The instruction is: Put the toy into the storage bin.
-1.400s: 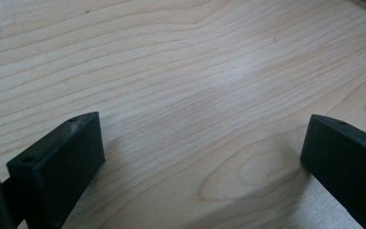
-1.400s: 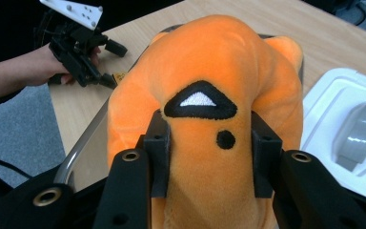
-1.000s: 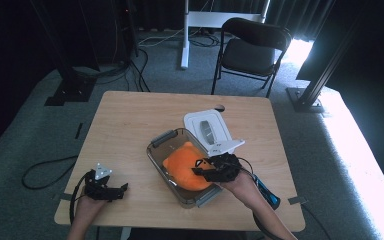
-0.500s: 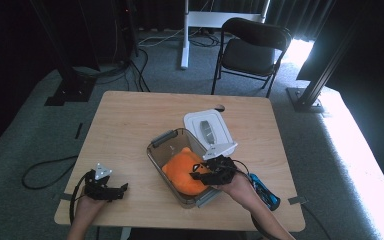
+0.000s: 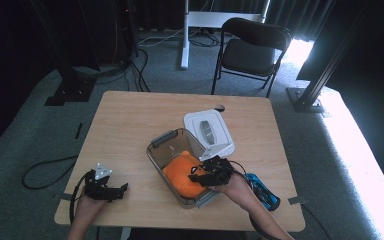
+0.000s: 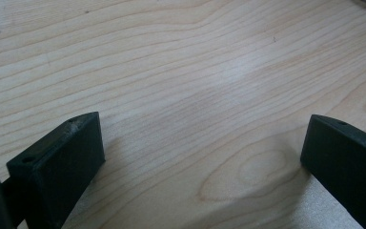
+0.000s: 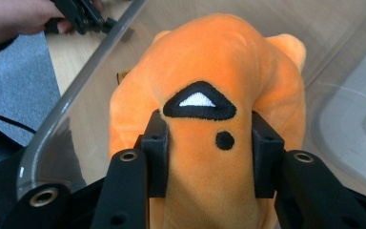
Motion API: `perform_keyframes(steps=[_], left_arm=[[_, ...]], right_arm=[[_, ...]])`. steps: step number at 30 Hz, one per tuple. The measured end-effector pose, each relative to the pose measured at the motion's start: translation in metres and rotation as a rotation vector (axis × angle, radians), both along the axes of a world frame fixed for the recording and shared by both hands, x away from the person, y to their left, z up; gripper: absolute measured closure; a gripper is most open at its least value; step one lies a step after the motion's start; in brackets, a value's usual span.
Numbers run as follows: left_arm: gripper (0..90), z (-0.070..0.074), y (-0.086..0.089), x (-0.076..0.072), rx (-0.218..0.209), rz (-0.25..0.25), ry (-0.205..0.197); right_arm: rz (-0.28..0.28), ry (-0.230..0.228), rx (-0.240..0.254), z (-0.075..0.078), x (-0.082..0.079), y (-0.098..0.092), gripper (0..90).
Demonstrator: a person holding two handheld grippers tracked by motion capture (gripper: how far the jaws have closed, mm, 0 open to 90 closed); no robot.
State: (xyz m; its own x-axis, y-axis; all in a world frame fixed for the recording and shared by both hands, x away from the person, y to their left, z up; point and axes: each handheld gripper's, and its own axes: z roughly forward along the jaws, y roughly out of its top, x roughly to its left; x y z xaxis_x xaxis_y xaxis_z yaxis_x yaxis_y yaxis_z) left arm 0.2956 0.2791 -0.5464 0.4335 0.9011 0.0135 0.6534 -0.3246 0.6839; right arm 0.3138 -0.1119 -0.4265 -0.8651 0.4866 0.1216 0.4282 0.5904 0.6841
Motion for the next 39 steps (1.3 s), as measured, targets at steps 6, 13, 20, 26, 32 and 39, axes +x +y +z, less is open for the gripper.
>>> perform_keyframes(steps=[6, 13, 20, 26, 32, 39], left_arm=[[1.1, 0.0, 0.0, 0.0, 0.0, 0.0, 0.0], [1.1, 0.0, 0.0, 0.0, 0.0, -0.001, 0.0], [1.1, 0.0, 0.0, 0.0, -0.002, 0.001, -0.002], [1.1, 0.0, 0.0, 0.0, -0.002, 0.001, -0.002], [1.2, 0.0, 0.0, 0.0, -0.002, 0.001, -0.002], [1.2, 0.0, 0.0, 0.0, -0.002, 0.001, -0.002]], right_arm=[[0.001, 0.022, -0.02, -0.004, 0.003, 0.003, 58.7], [0.011, 0.046, -0.036, -0.003, 0.006, 0.005, 55.6], [0.026, 0.055, -0.087, -0.005, 0.008, 0.009, 51.7], [0.047, 0.076, -0.13, -0.005, 0.01, 0.014, 42.9], [0.044, 0.09, -0.134, -0.005, 0.011, 0.015, 34.2], [0.043, 0.1, -0.114, -0.003, 0.011, 0.012, 28.1]])
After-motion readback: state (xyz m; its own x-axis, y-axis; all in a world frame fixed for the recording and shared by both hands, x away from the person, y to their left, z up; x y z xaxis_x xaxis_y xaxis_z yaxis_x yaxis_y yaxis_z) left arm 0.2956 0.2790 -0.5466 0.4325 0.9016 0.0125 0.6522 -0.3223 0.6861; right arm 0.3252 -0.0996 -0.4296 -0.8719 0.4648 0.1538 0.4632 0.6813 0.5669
